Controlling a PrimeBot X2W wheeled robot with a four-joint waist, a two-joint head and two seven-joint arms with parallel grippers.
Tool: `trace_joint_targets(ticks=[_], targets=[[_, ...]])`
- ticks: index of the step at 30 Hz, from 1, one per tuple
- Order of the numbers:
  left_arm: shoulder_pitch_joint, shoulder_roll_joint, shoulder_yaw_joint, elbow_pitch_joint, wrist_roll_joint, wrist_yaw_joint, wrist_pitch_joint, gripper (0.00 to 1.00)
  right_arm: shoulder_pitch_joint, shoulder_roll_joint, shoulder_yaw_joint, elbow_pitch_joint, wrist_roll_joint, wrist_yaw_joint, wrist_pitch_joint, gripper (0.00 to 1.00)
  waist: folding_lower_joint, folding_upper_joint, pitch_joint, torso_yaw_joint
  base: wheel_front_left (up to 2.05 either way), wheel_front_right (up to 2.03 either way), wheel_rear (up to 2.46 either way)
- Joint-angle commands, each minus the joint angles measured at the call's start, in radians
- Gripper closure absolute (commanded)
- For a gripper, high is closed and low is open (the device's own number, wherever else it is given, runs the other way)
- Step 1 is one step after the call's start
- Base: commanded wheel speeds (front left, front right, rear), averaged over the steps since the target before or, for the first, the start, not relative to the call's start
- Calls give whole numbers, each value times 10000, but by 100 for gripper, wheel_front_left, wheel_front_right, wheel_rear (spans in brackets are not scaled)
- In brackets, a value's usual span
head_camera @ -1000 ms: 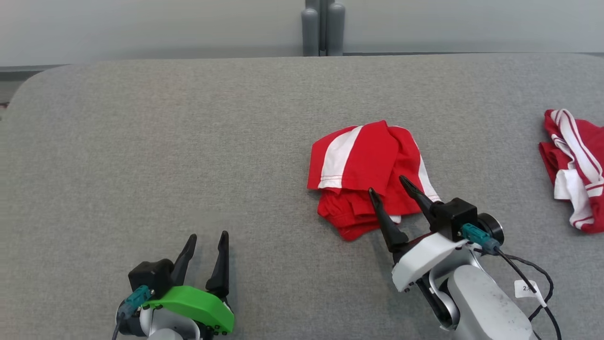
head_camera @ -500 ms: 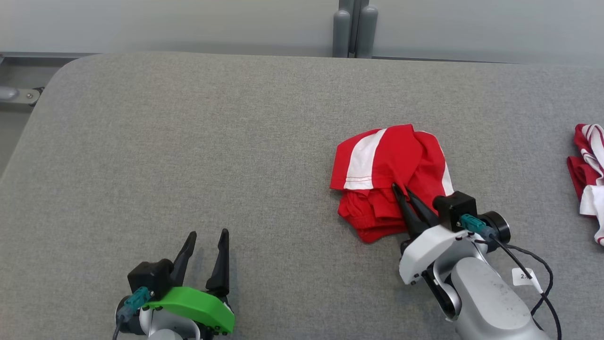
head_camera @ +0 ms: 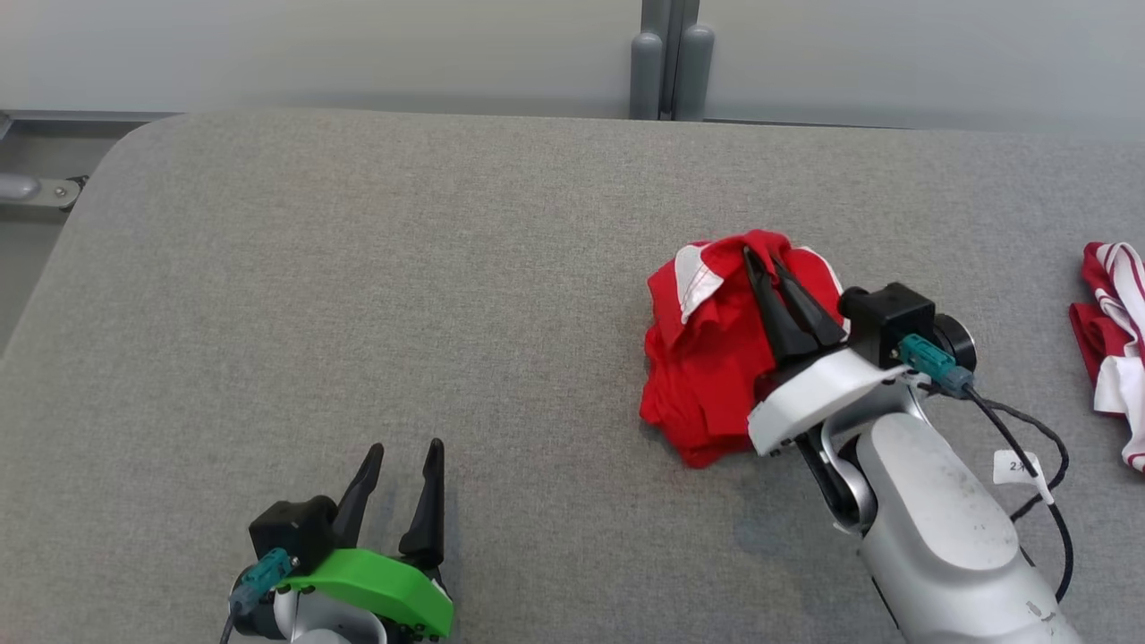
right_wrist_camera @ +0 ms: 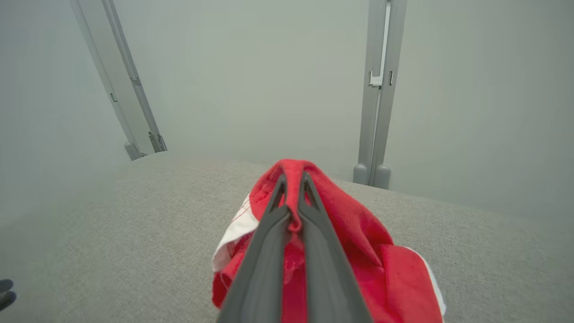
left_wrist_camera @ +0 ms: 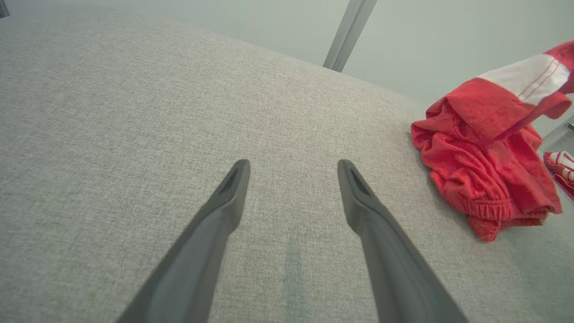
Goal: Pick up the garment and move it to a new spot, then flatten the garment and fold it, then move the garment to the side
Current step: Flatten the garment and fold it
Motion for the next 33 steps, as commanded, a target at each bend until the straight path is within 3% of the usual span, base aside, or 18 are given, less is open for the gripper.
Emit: trace_joint_targets(ticks=[1, 6, 13, 14, 15, 18, 22, 33], targets=[[126, 5, -14, -14, -127, -37, -25, 0, -244, -3, 67, -133, 174, -17, -28, 100, 0, -1, -19, 28, 0, 0, 0], [108, 7, -223, -12, -222, -43, -25, 0, -1354, 62, 911, -240, 282, -15, -30, 100, 0, -1, 59, 197, 0, 0, 0], [-221, 9, -986, 86, -541, -10, -25, 0, -2838, 167, 2764, 172, 1042, -17, -28, 100, 0, -1, 254, 1075, 0, 0, 0], [-225, 8, -1070, 117, -601, 18, -24, 0, -2924, 171, 3264, 430, 1334, -15, 40, 30, 0, -1, 258, 1204, 0, 0, 0], [-226, 11, -1133, 134, -629, 47, -25, 0, -3028, 176, 3705, 631, 1659, -17, 150, 0, 0, -1, 257, 1307, 0, 0, 0], [-149, 9, -1193, 151, -673, 116, -24, 0, -3301, 167, 4456, 913, 2448, -17, 47, 0, 0, -1, 255, 1457, 0, 0, 0], [-38, 9, -970, 37, -718, 269, -24, 0, -3050, 160, 4581, 1213, 2775, -17, -30, 0, 0, -1, 241, 1251, 0, 0, 0], [-165, 9, -522, -273, -314, 255, -24, 0, -735, -839, 2187, 736, 2338, -15, -30, 0, 0, -1, 78, -88, 0, 0, 0]])
